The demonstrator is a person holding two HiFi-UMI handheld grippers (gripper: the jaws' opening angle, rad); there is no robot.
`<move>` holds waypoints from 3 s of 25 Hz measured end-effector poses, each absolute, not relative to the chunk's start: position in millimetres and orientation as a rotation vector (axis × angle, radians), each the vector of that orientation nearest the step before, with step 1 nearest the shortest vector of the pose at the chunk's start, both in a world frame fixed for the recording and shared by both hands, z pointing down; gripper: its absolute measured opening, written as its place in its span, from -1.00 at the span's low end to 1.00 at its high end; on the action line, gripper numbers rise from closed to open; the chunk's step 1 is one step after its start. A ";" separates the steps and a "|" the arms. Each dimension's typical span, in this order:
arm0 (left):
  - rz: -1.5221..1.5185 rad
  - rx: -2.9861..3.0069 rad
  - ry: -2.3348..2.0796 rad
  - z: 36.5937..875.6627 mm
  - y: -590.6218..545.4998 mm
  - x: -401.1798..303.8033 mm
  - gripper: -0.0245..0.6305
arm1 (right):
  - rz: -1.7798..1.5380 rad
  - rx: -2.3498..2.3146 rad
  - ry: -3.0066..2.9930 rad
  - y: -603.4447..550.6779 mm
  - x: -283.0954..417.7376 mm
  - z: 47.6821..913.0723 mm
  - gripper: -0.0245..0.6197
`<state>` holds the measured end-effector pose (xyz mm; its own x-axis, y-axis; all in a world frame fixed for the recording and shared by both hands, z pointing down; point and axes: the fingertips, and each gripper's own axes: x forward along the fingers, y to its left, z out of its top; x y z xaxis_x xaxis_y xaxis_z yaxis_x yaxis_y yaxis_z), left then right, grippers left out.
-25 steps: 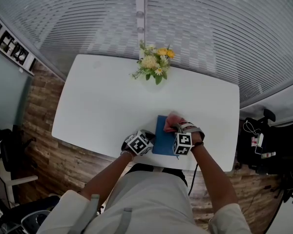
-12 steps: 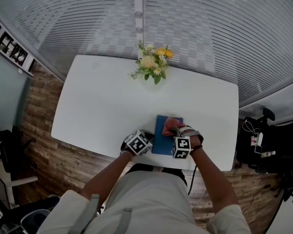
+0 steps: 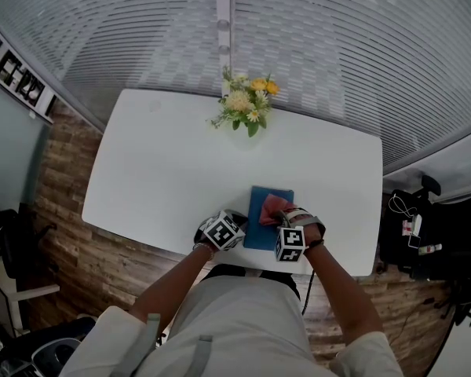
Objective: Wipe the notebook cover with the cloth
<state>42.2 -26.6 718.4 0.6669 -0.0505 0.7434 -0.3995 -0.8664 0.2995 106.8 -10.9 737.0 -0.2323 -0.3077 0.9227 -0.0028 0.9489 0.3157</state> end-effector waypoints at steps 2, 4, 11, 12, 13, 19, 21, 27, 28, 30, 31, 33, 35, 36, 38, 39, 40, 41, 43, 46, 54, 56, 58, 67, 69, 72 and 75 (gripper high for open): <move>1.070 2.439 -0.350 718.4 -26.7 42.0 -0.92 | -0.290 0.226 -1.781 -8.7 108.5 739.2 -0.92; 1.067 2.442 -0.351 719.0 -27.0 42.3 -0.92 | -0.288 0.224 -1.783 -6.6 107.6 739.3 -0.92; 1.067 2.441 -0.348 717.8 -26.7 42.4 -0.92 | -0.296 0.219 -1.794 1.6 102.8 736.4 -0.92; 1.068 2.439 -0.348 717.7 -26.2 42.0 -0.92 | -0.297 0.218 -1.792 3.2 102.7 736.6 -0.92; 1.068 2.437 -0.347 718.5 -25.7 41.7 -0.92 | -0.298 0.216 -1.793 4.9 102.1 736.4 -0.92; 1.065 2.443 -0.350 718.3 -26.4 42.4 -0.92 | -0.272 0.196 -1.823 17.0 93.8 730.3 -0.92; 1.063 2.444 -0.350 717.7 -26.1 42.5 -0.92 | -0.282 0.197 -1.819 18.3 94.0 731.2 -0.92; 1.066 2.442 -0.352 716.7 -25.6 42.0 -0.92 | -0.277 0.192 -1.823 26.2 92.3 729.6 -0.92; 1.068 2.440 -0.352 716.6 -25.4 41.9 -0.92 | -0.278 0.193 -1.825 27.3 91.9 729.6 -0.92; 1.068 2.440 -0.350 716.1 -25.0 42.0 -0.92 | -0.279 0.197 -1.828 29.0 91.5 730.0 -0.92; 1.068 2.440 -0.349 716.1 -25.1 42.0 -0.92 | -0.278 0.198 -1.829 30.0 91.4 730.8 -0.92; 1.065 2.442 -0.348 716.2 -25.3 42.3 -0.92 | -0.272 0.199 -1.834 32.4 90.8 731.7 -0.91; 1.065 2.441 -0.346 716.2 -25.0 42.5 -0.92 | -0.264 0.198 -1.840 35.4 89.6 731.0 -0.91; 1.066 2.440 -0.347 716.1 -24.8 42.3 -0.92 | -0.261 0.197 -1.842 37.1 89.1 730.5 -0.91; 1.068 2.438 -0.347 715.8 -24.4 42.0 -0.92 | -0.259 0.195 -1.846 40.5 88.1 729.7 -0.91; 1.068 2.438 -0.347 715.6 -24.3 42.1 -0.92 | -0.259 0.193 -1.846 42.3 87.9 729.6 -0.91; 1.067 2.438 -0.348 715.4 -24.3 42.3 -0.92 | -0.256 0.190 -1.847 44.4 87.8 729.8 -0.91; 1.066 2.438 -0.348 715.4 -24.4 42.5 -0.92 | -0.252 0.188 -1.847 46.4 87.8 730.2 -0.91; 1.064 2.439 -0.348 715.6 -24.8 42.7 -0.92 | -0.248 0.187 -1.849 48.6 87.5 730.7 -0.91; 1.067 2.438 -0.347 716.1 -25.0 42.6 -0.92 | -0.236 0.180 -1.854 52.6 86.4 730.6 -0.91; 1.068 2.436 -0.347 714.3 -24.2 42.2 -0.92 | -0.235 0.165 -1.861 63.8 83.8 728.7 -0.91; 1.070 2.435 -0.347 715.0 -24.3 41.8 -0.92 | -0.241 0.166 -1.860 65.0 83.4 728.8 -0.91; 1.068 2.436 -0.347 715.6 -25.1 42.0 -0.92 | -0.243 0.166 -1.858 66.0 83.6 729.9 -0.91; 1.065 2.437 -0.346 715.9 -25.8 42.7 -0.92 | -0.231 0.152 -1.869 76.4 80.7 730.8 -0.90; 1.067 2.436 -0.347 716.0 -25.6 42.2 -0.92 | -0.229 0.151 -1.869 77.8 80.3 730.3 -0.90; 1.068 2.433 -0.347 716.8 -25.0 41.9 -0.92 | -0.226 0.145 -1.869 80.5 80.0 730.2 -0.90; 1.066 2.434 -0.345 716.0 -25.6 42.5 -0.92 | -0.210 0.128 -1.872 82.4 78.4 729.4 -0.89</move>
